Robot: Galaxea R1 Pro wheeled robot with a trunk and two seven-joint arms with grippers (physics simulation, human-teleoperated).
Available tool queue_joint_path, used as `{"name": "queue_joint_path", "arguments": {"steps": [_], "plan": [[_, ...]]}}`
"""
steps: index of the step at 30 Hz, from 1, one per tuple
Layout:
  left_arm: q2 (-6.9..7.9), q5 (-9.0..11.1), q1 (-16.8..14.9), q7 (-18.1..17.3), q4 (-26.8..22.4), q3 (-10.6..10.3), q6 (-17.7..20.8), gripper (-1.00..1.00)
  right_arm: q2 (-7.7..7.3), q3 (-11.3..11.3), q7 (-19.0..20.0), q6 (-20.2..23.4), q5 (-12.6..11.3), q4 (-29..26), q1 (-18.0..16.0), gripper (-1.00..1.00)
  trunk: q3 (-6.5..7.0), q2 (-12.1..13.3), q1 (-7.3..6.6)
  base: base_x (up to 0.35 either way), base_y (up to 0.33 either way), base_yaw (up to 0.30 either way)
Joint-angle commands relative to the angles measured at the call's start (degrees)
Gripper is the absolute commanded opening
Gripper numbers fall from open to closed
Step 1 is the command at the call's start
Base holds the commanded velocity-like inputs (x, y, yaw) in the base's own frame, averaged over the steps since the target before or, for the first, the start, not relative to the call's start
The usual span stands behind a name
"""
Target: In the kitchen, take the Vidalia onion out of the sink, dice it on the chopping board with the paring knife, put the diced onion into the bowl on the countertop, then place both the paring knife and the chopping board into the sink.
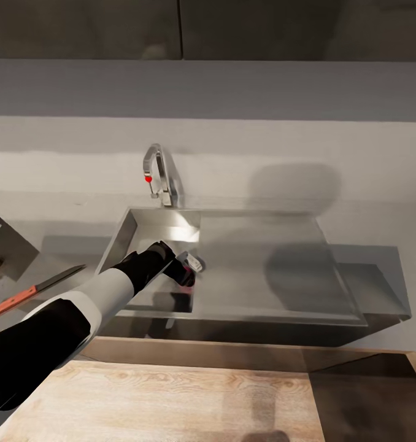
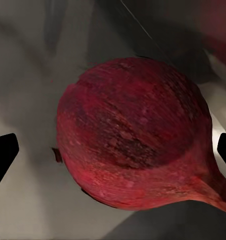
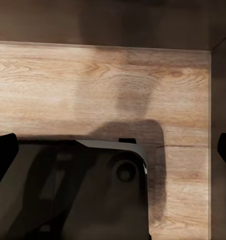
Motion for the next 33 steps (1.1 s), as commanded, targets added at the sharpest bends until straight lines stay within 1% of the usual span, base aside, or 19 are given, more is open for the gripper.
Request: {"name": "queue_joint_path", "arguments": {"steps": [1, 16, 18, 19, 21, 26, 33], "plan": [[0.03, 0.58, -0.08, 0.1, -0.04, -0.41, 0.28, 1.0, 0.1, -0.4, 0.55, -0.11, 0.21, -0.11, 0.0, 1.0, -0.1, -0.11, 0.04, 0.01, 0.003, 0.0], [0.03, 0.58, -0.08, 0.1, -0.01, -0.53, 0.37, 1.0, 0.03, -0.33, 0.63, -0.13, 0.21, -0.07, 0.0, 1.0, -0.12, -0.11, 0.04, 0.001, 0.0, 0.0], [0.03, 0.58, -0.08, 0.1, -0.01, -0.88, 0.37, 1.0, 0.01, -0.32, 0.64, -0.15, 0.21, -0.08, 0.0, 1.0, -0.12, -0.11, 0.04, 0.0, 0.0, 0.0], [0.03, 0.58, -0.08, 0.1, 0.01, -1.37, 0.37, 1.0, 0.01, -0.32, 0.64, -0.14, 0.21, -0.06, 0.0, 1.0, -0.12, -0.11, 0.04, 0.0, 0.0, 0.0], [0.03, 0.58, 0.1, 0.24, -0.13, -0.95, 0.46, 1.0, 0.67, -0.49, 0.6, -0.29, 0.21, -0.2, 0.0, 1.0, -0.12, -0.11, 0.04, 0.0, 0.0, 0.0], [-0.03, 0.58, 0.1, 0.23, -0.15, -0.91, 0.46, 1.0, 0.73, -0.52, 0.62, -0.29, 0.21, -0.2, 0.0, 1.0, -0.12, -0.11, 0.04, 0.0, 0.0, 0.0], [-0.07, 0.58, 0.1, 0.35, -0.31, -0.86, 0.54, 1.0, 0.17, -0.54, 0.67, -0.29, -0.07, 0.13, 0.0, 1.0, -0.12, -0.11, 0.04, 0.041, 0.0, 0.0]]}}
